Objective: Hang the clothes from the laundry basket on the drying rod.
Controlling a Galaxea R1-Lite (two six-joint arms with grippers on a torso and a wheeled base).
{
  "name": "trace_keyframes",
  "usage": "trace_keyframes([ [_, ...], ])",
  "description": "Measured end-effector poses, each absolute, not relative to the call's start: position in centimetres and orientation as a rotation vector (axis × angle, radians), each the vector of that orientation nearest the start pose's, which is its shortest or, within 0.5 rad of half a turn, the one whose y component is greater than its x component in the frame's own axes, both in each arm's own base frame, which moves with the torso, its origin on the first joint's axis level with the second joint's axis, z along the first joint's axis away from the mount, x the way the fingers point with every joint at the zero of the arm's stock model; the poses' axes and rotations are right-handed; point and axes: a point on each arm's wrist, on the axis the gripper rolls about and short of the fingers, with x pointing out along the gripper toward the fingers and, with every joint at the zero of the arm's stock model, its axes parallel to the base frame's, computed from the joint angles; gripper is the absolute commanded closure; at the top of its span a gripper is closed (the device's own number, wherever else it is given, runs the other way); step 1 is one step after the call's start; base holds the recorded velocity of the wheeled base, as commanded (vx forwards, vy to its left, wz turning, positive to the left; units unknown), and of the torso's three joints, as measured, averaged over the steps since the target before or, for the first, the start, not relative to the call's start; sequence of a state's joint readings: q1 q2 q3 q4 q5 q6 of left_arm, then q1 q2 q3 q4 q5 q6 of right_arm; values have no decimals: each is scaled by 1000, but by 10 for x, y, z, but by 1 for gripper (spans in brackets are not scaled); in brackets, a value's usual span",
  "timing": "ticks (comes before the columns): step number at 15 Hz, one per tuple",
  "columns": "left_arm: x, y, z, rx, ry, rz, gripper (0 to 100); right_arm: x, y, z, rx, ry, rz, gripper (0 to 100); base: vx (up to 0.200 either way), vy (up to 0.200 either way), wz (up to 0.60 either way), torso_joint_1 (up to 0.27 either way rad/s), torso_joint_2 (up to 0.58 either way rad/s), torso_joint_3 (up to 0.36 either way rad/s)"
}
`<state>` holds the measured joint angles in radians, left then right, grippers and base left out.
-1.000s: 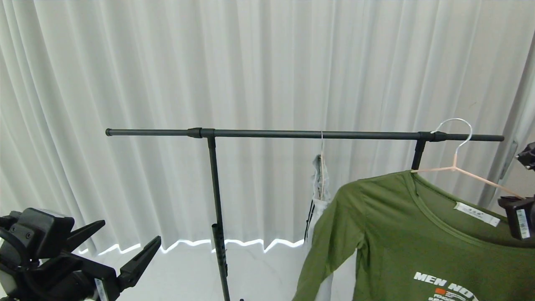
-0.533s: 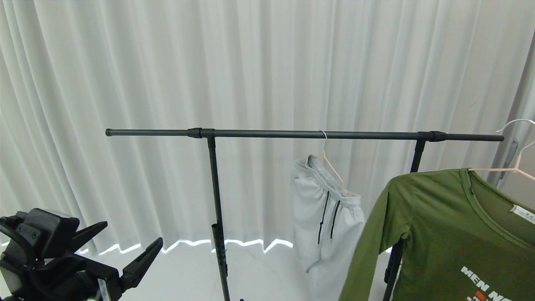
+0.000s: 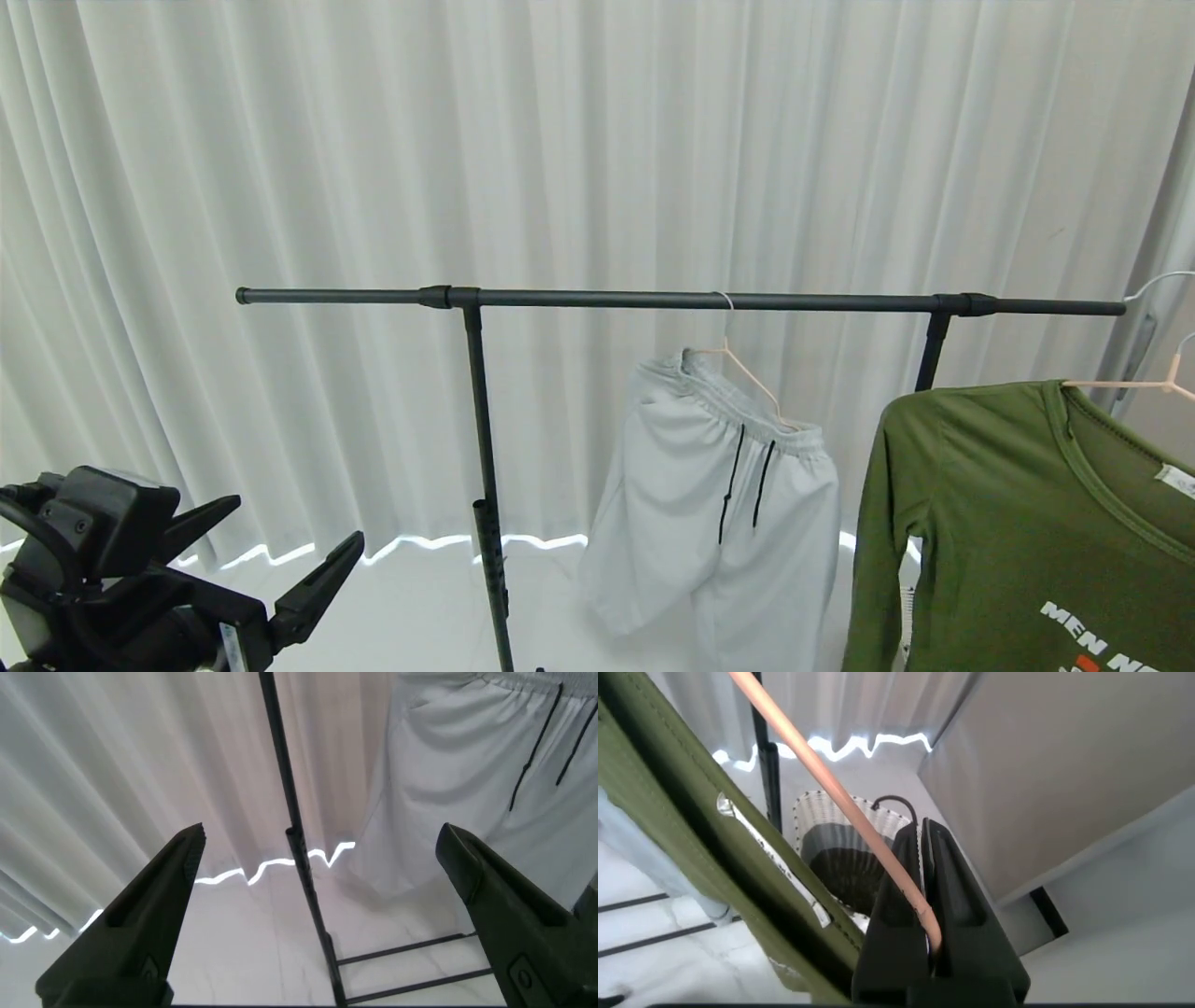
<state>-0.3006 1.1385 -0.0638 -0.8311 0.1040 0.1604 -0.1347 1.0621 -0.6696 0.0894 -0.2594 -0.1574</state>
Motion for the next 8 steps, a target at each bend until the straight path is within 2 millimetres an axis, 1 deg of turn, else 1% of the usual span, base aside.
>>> trace_keyframes([
  [4,119,-34,129,208,228,-214,0,132,-24,217,-184,514,-346,100,0,-200,0,-2,4,-1],
  [8,118,-35,127,212,234,-222,0,133,-23,215,-186,523,-342,100,0,0,0,0,0,0],
])
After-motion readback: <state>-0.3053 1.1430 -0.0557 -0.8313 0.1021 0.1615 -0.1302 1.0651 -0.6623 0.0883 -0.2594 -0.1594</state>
